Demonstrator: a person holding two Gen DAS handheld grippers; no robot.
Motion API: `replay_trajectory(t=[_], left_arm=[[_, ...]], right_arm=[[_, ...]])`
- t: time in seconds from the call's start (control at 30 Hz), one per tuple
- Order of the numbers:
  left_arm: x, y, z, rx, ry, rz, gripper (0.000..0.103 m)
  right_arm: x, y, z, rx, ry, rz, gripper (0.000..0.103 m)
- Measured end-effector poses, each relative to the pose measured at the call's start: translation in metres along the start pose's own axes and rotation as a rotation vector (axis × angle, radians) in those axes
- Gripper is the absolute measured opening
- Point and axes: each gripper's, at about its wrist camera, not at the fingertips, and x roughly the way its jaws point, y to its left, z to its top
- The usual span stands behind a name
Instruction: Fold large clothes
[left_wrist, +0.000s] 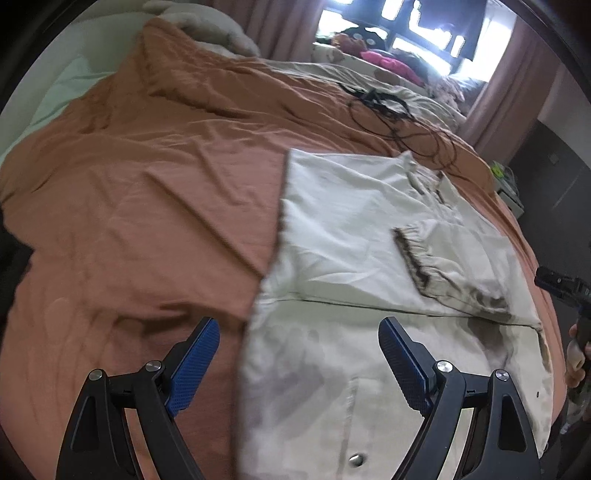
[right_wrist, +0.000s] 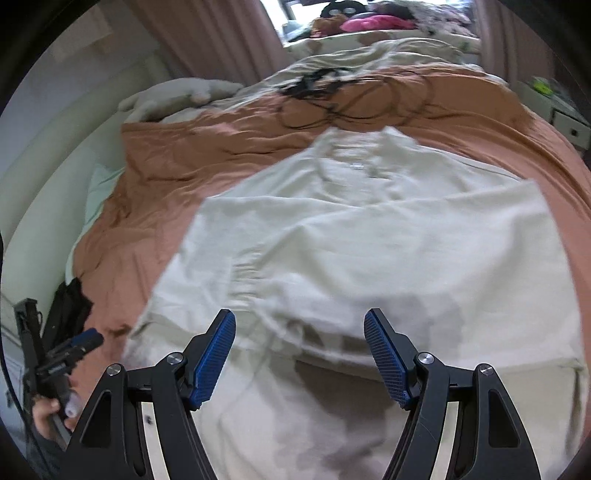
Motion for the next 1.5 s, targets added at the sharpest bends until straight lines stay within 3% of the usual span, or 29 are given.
replay_trajectory(t=[0.4, 0.67, 0.8, 0.87, 0.93, 1.0, 1.27, 1.4, 1.5], left_arm=[[0.064, -0.1, 0.021, 0.088, 0.074, -0.075, 0.089], [0.12, -0.147, 0.028, 0.136, 0.142, -0.035, 0.088], [0.145, -0.163, 0.025, 0.194, 0.162, 0.009, 0.083], [0.156, -0.166, 0.022, 0.219, 0.18, 0.039, 0.071], [0.163, -0.166, 0.02, 0.224, 0.186, 0.047, 0.071], [0.165, -0.167, 0.02, 0.241, 0.158, 0.066, 0.068], [0.167, -0.167, 0.03, 0.247, 0.14, 0.127, 0.064], [0.151, -0.16, 0.026, 0.233, 0.142, 0.091, 0.066], [0.136, -0.15, 0.022, 0.225, 0.144, 0.091, 0.071]], right_arm=[[-0.034, -0.144, -0.03, 0.145, -0.016, -0.209, 0.072], [-0.046, -0.22, -0.059, 0.195, 0.031, -0.361, 0.072], [-0.041, -0.239, -0.069, 0.177, 0.069, -0.407, 0.072], [-0.035, -0.244, -0.073, 0.171, 0.088, -0.427, 0.064], [-0.029, -0.251, -0.074, 0.185, 0.1, -0.434, 0.045], [-0.028, -0.259, -0.074, 0.217, 0.084, -0.45, 0.038], [-0.032, -0.265, -0.077, 0.268, 0.063, -0.431, 0.038], [-0.043, -0.259, -0.086, 0.246, 0.059, -0.37, 0.041], [-0.059, -0.254, -0.097, 0.24, 0.039, -0.352, 0.05]])
